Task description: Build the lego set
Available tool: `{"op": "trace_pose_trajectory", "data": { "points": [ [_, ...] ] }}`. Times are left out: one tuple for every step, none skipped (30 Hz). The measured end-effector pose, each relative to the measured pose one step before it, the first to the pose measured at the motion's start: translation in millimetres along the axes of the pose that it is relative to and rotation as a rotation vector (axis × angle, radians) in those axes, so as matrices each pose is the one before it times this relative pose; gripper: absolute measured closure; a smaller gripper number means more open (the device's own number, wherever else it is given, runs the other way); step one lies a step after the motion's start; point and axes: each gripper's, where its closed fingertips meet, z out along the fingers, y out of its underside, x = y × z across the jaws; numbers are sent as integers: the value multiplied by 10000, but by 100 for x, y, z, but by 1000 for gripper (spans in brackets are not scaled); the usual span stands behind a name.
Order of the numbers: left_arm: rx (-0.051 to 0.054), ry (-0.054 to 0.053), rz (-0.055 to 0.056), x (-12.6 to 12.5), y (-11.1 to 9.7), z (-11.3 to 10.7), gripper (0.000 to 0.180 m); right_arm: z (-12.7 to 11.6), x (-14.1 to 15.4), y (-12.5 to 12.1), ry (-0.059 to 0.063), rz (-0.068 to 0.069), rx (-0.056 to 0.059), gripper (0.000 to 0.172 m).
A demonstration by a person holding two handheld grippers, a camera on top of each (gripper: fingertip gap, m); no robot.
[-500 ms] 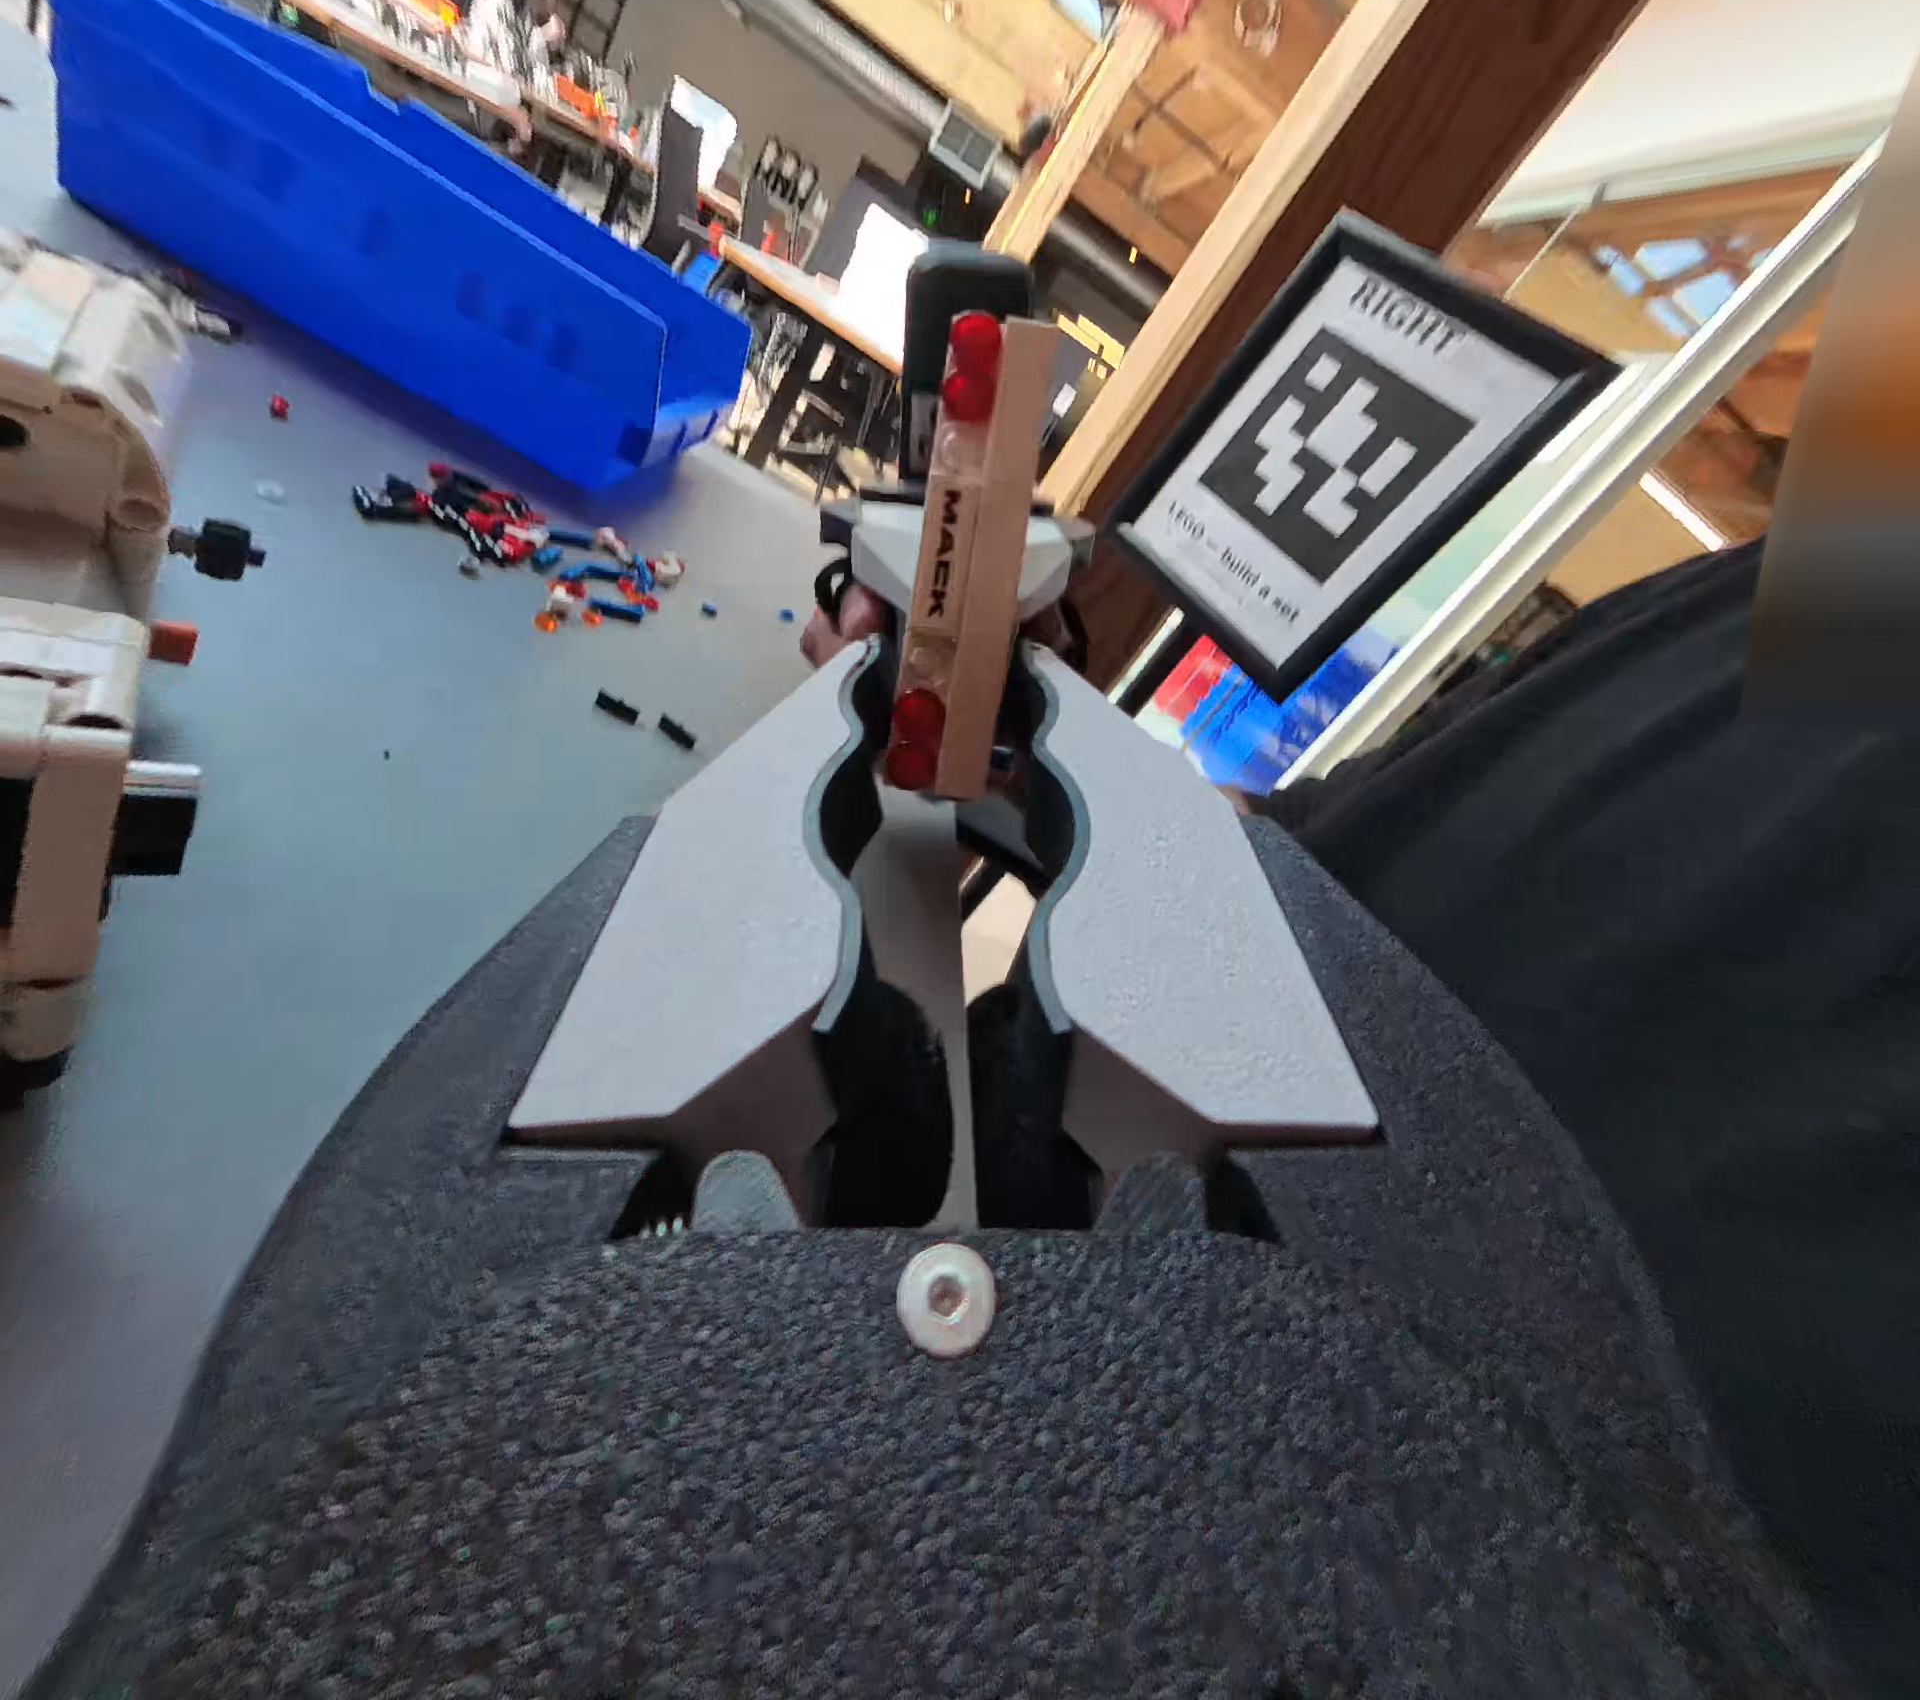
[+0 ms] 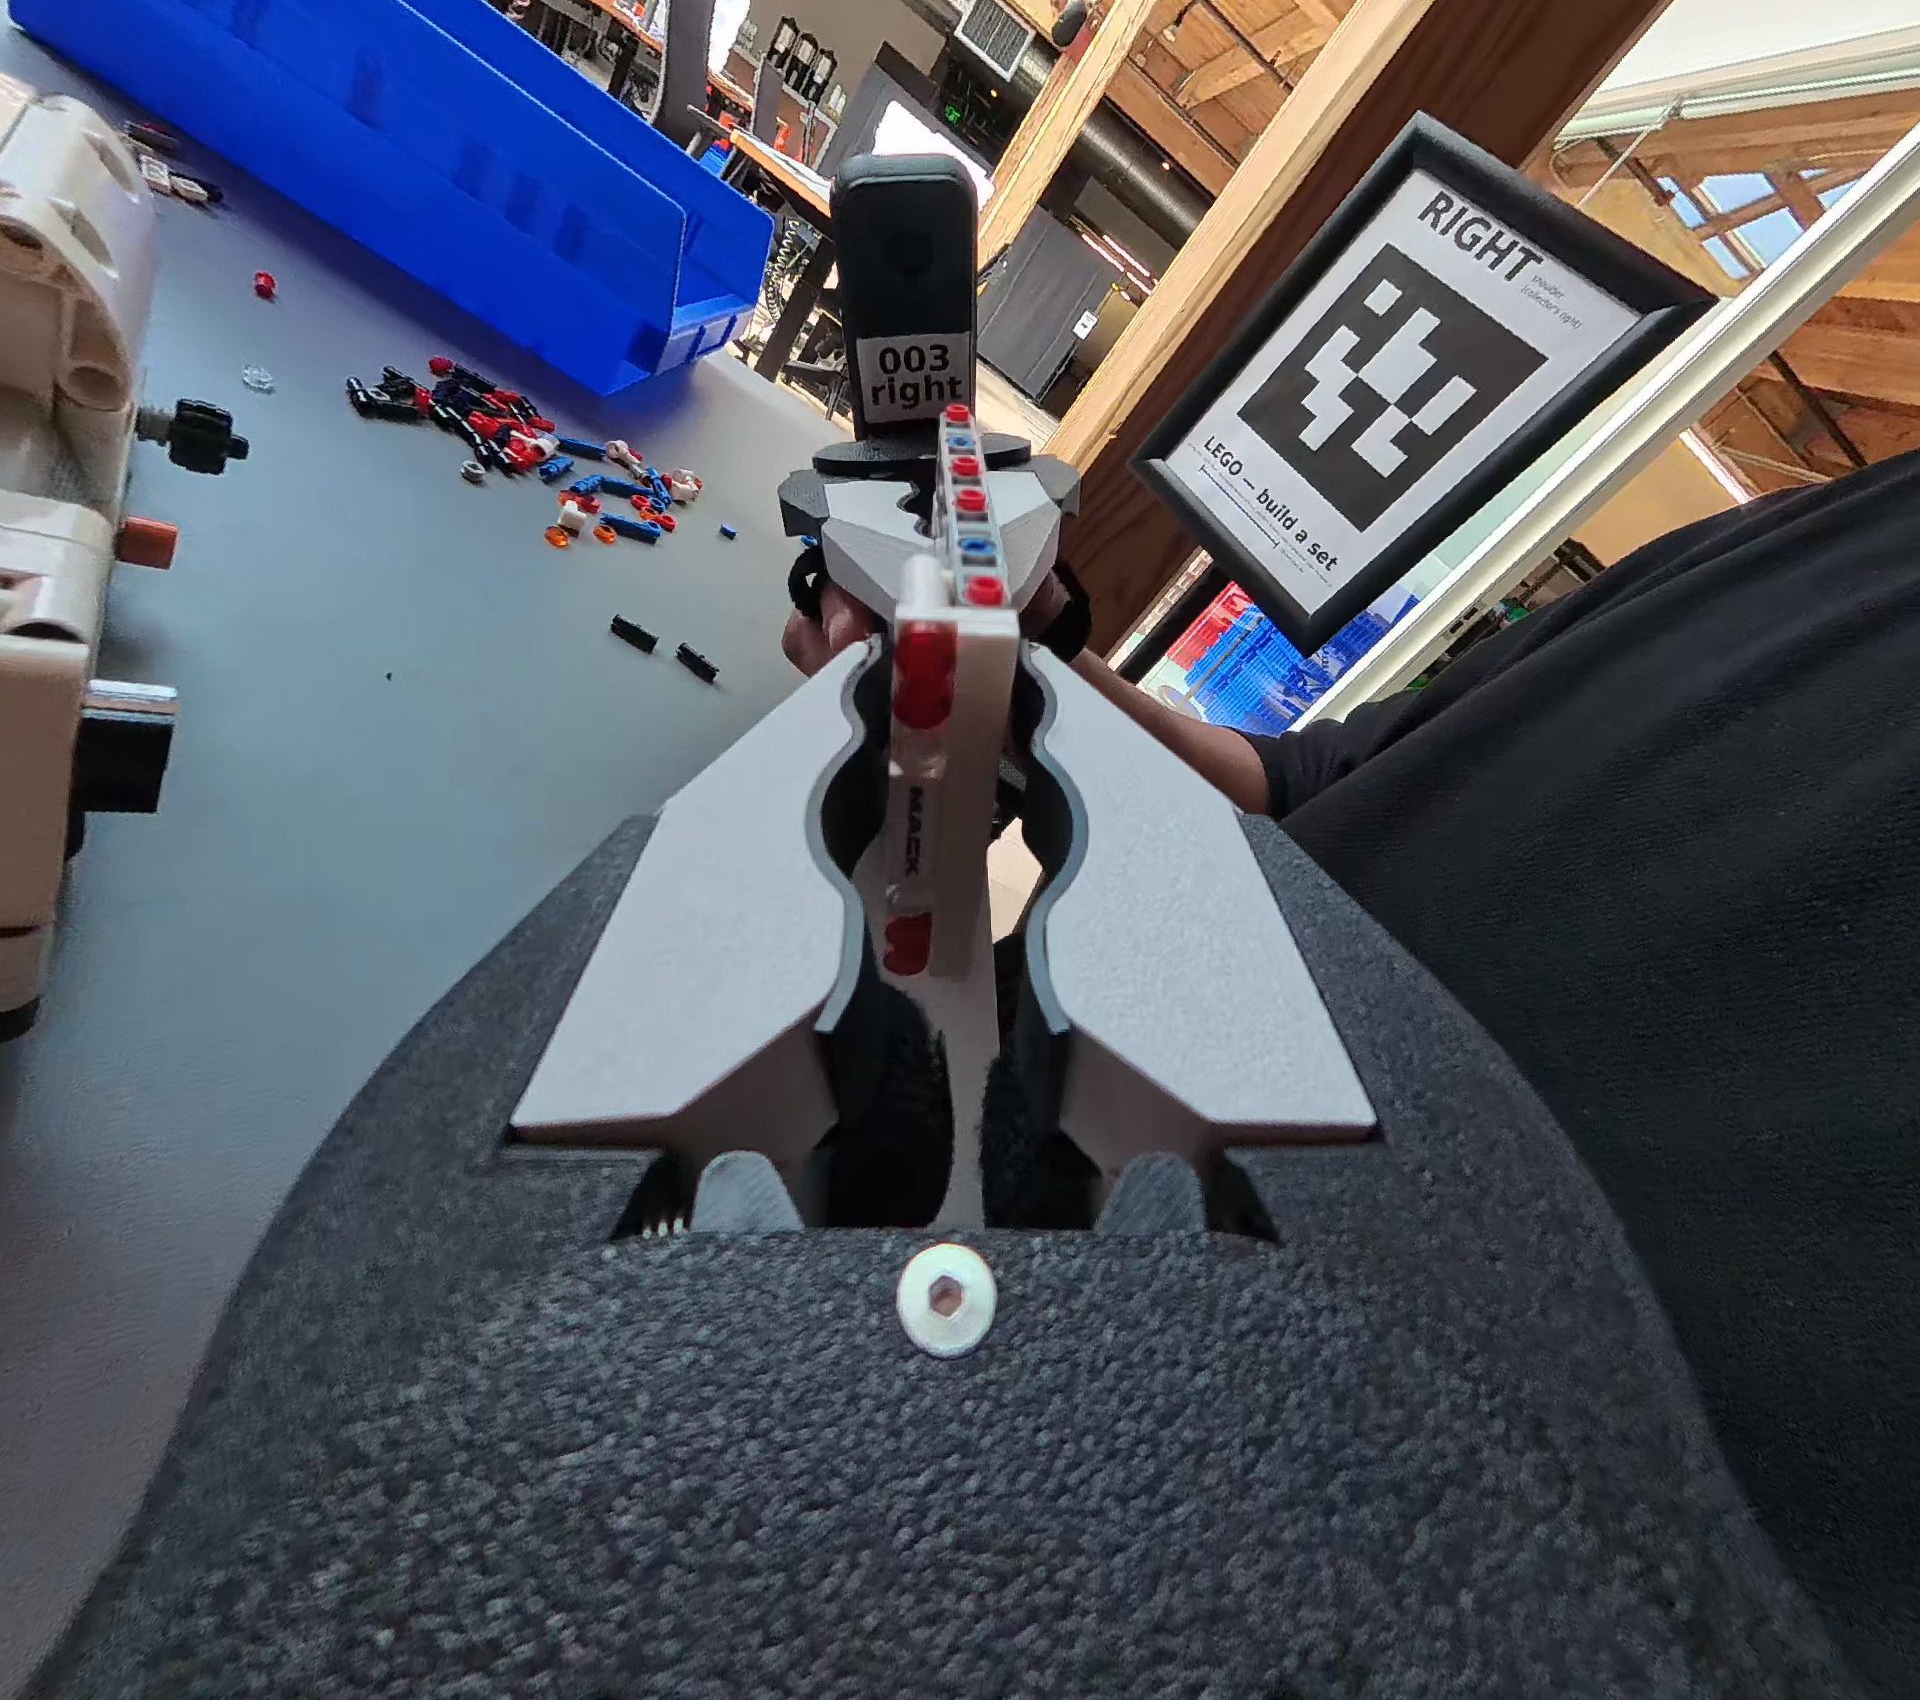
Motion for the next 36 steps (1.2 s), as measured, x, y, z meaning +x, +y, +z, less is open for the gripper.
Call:
{"op": "trace_pose_trajectory", "data": {
  "points": [
    [107,31,-20,-35,-46,6,162,-40,-14,-227,-71,133,222,170],
    [194,38,-5,2,-195,-5,166,-14,-55,-232,-102,116,237,170],
    [159,44,-18,16,-184,34,167,78,-7,37,-58,102,53,170],
    [68,4,-17,-40,-74,50,167,128,70,94,38,10,-17,171],
    [60,4,9,-46,-67,24,167,100,61,105,66,-25,-74,171],
    [101,-10,23,-35,-130,-16,167,46,62,75,54,-8,-85,170],
    [119,-33,26,-73,-150,-33,167,33,118,29,56,-4,-35,169],
    [114,30,10,-4,-126,-25,167,40,50,49,-31,36,3,169],
    [92,103,-54,68,-74,-27,167,48,-129,120,-162,133,-73,169],
    [68,87,-130,3,-42,-18,167,13,-20,-5,-41,46,-7,169],
    [84,54,-126,-49,-62,-38,167,17,101,7,71,-42,3,170],
    [99,60,-74,10,-73,-29,167,53,-18,56,-21,7,-33,170],
    [88,-28,13,-33,-81,-36,167,43,-18,14,-24,24,-5,170],
    [95,-127,134,-84,-77,-25,167,47,143,-6,99,-3,7,169],
    [41,-66,209,94,-25,1,167,19,50,-61,73,-68,27,169],
    [39,-44,293,218,-92,-32,167,-50,-157,17,17,-191,-39,168],
    [139,-98,380,210,-365,-178,166,-239,207,59,329,-296,-103,164],
    [75,-128,399,144,-448,-303,167,-566,672,-46,705,-354,-131,152],
    [-81,-289,456,-158,-318,-358,167,-901,707,-112,796,-414,-184,145],
    [-146,-517,599,-508,-193,-420,167,-1192,618,-227,810,-491,-192,145],
    [-197,-534,651,-583,-15,-385,166,-1380,635,-411,827,-547,-96,145],
    [-254,-397,518,-463,170,-277,166,-1488,990,-438,1013,-528,-95,145],
    [-234,-278,329,-358,282,-141,166,-1504,1573,-272,1286,-505,-175,143],
    [-138,-179,174,-241,277,-4,166,-1392,1932,1,1354,-459,-265,143],
    [-44,-105,27,-182,242,94,166,-1086,2031,379,1272,-401,-378,143],
    [6,-50,-100,-142,231,159,166,-716,1862,752,1060,-363,-544,143],
    [-26,-23,-159,-131,226,184,166,-405,1566,997,833,-299,-605,143],
    [-92,-30,-76,-129,188,156,166,-171,1154,936,553,-189,-470,143],
    [-99,-105,79,-183,128,77,166,8,710,694,239,-28,-243,146],
    [-96,-225,144,-339,148,9,166,171,302,466,-94,129,-107,148],
    [-60,-235,73,-356,99,-54,166,327,-9,430,-322,283,-180,148],
    [71,-119,-29,-214,-84,-108,166,421,-529,486,-571,272,-351,146],
    [133,-51,-81,-150,-184,-132,166,427,-899,472,-657,136,-399,147],
    [112,-88,-93,-210,-154,-119,166,467,-629,460,-322,52,-400,147],
    [96,-88,-57,-176,-121,-97,166,502,-609,333,-117,-29,-236,147],
    [31,-18,-14,-32,-37,-18,166,508,-722,156,-24,-65,-24,147]
  ]
}}
